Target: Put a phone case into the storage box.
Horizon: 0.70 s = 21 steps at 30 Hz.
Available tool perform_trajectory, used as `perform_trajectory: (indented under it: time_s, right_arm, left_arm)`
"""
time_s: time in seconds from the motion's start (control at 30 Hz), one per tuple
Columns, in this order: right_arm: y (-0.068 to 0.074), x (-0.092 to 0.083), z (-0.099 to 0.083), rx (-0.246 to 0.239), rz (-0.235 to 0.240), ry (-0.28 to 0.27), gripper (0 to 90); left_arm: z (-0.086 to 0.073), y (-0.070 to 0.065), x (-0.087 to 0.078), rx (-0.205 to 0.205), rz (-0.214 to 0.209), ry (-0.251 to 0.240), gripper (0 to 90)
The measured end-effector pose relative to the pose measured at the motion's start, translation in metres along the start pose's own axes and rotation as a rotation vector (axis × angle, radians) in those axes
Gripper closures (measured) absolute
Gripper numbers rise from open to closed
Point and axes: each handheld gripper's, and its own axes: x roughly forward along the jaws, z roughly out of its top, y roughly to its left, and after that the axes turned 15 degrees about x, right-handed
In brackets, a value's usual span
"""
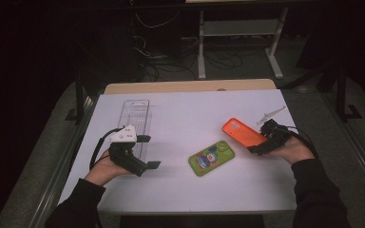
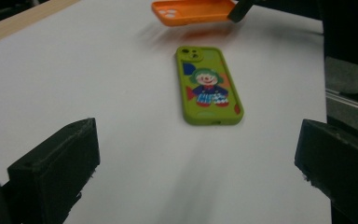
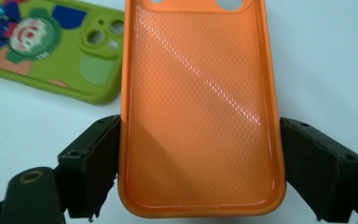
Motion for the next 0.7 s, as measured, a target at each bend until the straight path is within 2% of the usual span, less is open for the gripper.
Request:
perform_trajectory:
  time_s: [0.2,0.23,0.27,0.3,0.33,0.43,0.47,0.57,0.6,0.7]
  right_arm:
    - [0.013,-0.005,0.015,-0.071,0.055,-0.017,15.4]
    - [0.013,-0.005,0.015,-0.071,0.055,-0.017,15.4]
    - [0.017,-0.005,0.018,-0.094,0.067,-0.019,15.3]
    - [0.017,-0.005,0.018,-0.094,0.067,-0.019,15.3]
    - [0.021,-0.005,0.021,-0.123,0.079,-0.014,15.4]
    - [0.026,-0.005,0.023,-0.146,0.088,-0.015,15.3]
    - [0.029,-0.005,0.025,-0.162,0.105,-0.015,15.4]
    - [0.034,-0.004,0.028,-0.189,0.101,0.002,15.3]
    - [0.038,-0.003,0.032,-0.237,0.089,0.014,15.3]
    - [0.043,-0.003,0.035,-0.265,0.091,0.03,15.3]
  left_arm:
    - [0.02,0.009,0.014,0.043,-0.031,0.007,0.0]
    - [0.02,0.009,0.014,0.043,-0.031,0.007,0.0]
    - [0.024,0.012,0.019,0.059,-0.043,0.009,0.0]
    - [0.024,0.012,0.019,0.059,-0.043,0.009,0.0]
    - [0.03,0.015,0.023,0.074,-0.053,0.015,0.0]
    - [0.034,0.018,0.026,0.088,-0.062,0.018,0.0]
    - [0.039,0.019,0.03,0.109,-0.071,0.022,0.0]
    - [0.043,0.02,0.035,0.13,-0.084,0.02,0.0]
    - [0.045,0.02,0.038,0.139,-0.094,0.03,0.0]
    - [0.052,0.022,0.047,0.164,-0.114,0.032,0.0]
